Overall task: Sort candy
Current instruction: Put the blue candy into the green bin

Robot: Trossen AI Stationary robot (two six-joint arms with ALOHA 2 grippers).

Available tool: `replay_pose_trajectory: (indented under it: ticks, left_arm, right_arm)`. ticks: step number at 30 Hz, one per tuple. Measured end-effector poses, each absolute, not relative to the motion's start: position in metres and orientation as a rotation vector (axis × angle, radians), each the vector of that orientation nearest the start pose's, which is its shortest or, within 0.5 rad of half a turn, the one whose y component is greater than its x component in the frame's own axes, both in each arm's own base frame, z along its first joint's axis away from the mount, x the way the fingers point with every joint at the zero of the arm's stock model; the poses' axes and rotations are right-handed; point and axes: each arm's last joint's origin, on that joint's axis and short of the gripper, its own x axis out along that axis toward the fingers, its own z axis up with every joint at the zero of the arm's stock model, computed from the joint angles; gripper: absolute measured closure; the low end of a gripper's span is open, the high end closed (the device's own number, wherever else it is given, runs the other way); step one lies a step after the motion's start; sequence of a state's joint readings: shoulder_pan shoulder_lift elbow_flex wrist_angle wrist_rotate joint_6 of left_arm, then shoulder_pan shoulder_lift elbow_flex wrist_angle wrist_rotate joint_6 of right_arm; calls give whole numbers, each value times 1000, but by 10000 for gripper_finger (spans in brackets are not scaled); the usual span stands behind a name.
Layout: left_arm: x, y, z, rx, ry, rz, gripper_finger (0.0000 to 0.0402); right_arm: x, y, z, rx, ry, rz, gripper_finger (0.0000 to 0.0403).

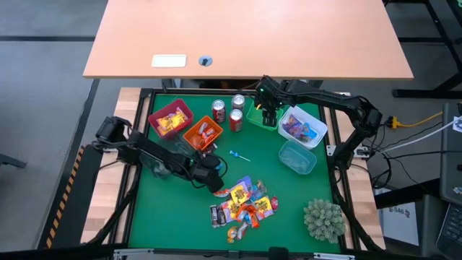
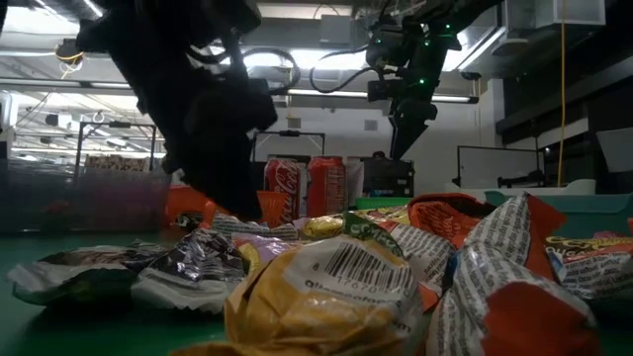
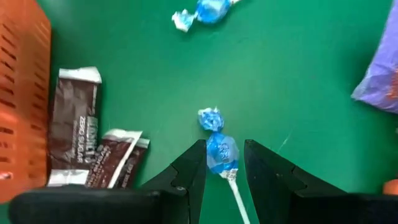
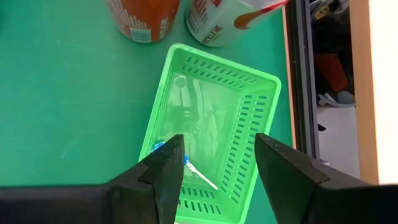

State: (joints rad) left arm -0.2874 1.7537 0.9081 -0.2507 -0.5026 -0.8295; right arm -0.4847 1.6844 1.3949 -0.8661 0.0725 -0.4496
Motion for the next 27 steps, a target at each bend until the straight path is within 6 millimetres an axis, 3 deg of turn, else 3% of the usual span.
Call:
replay_pose_trajectory:
  ticks: [8,27]
  left_arm:
    - [312,-78,125,-326,864,591,298]
    - [313,-76,122,-389,936,520,298]
  right_arm:
    - [301,-161,265,-148,1220,-221,207]
    - [301,-160,265,-77,1201,-228,207]
